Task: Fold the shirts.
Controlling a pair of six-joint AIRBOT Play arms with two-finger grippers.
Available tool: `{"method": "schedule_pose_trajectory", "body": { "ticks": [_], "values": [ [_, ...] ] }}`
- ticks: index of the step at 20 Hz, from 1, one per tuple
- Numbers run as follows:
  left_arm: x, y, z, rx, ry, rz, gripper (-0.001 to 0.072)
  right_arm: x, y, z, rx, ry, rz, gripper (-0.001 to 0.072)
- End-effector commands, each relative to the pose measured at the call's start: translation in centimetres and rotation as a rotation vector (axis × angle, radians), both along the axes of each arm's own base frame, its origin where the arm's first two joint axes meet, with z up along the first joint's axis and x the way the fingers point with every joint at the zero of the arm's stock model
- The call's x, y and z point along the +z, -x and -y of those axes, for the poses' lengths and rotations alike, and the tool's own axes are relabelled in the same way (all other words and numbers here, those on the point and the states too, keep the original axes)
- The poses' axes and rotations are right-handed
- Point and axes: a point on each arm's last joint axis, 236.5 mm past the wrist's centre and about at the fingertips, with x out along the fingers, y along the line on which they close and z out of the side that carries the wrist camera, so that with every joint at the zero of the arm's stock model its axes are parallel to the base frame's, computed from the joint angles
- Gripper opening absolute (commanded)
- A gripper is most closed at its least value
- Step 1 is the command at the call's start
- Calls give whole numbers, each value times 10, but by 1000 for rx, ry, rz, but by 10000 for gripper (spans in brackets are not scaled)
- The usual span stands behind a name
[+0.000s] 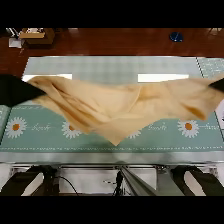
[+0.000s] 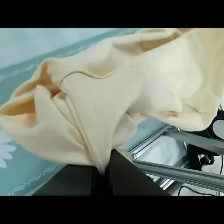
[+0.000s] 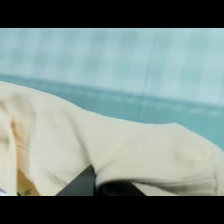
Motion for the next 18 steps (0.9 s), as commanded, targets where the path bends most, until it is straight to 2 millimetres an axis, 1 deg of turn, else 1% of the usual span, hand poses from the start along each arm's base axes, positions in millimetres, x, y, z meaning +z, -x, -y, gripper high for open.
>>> {"method": "schedule_pose_trajectory", "body": {
  "ticks": [1, 3, 4, 5, 6, 7, 9, 11, 12, 13, 14, 15, 16, 17, 18],
  "values": [
    [-108, -16, 10, 17, 3, -184, 25, -93, -15, -20, 7, -37, -168, 30],
    [-159, -31, 17, 20, -6, -225, 24, -147, -39, -30, -35, -66, -219, 30],
    [-177, -44, 17, 37, -12, -223, 25, -169, -52, -31, -58, -71, -234, 30],
    [-189, -61, 15, 65, -17, -208, 24, -187, -68, -30, -90, -75, -236, 30],
    [-198, -82, 12, 118, -17, -182, 24, -199, -86, -27, -121, -80, -227, 30],
    [-205, -107, 6, 187, -17, -136, 25, -208, -106, -25, -162, -97, -203, 31],
    [-212, -150, -6, 312, -8, -48, 26, -219, -144, -22, -248, -144, -138, 31],
    [-209, -186, -16, 437, 36, 31, 26, -226, -171, -24, -331, -234, -108, 30],
    [-207, -202, -22, 500, 60, 64, 26, -232, -181, -25, -366, -270, -109, 31],
    [-206, -212, -27, 544, 75, 85, 26, -239, -185, -26, -386, -289, -122, 31],
    [-209, -218, -30, 570, 83, 88, 26, -248, -187, -27, -396, -296, -144, 31],
    [-216, -220, -30, 574, 77, 76, 26, -260, -186, -27, -398, -288, -170, 31],
    [-225, -218, -27, 564, 70, 52, 27, -270, -185, -27, -397, -279, -193, 31],
    [-234, -213, -23, 547, 66, 17, 29, -276, -184, -26, -394, -271, -205, 31],
    [-242, -208, -20, 528, 63, -16, 83, -278, -184, -26, -392, -267, -208, 31]
  ]
}}
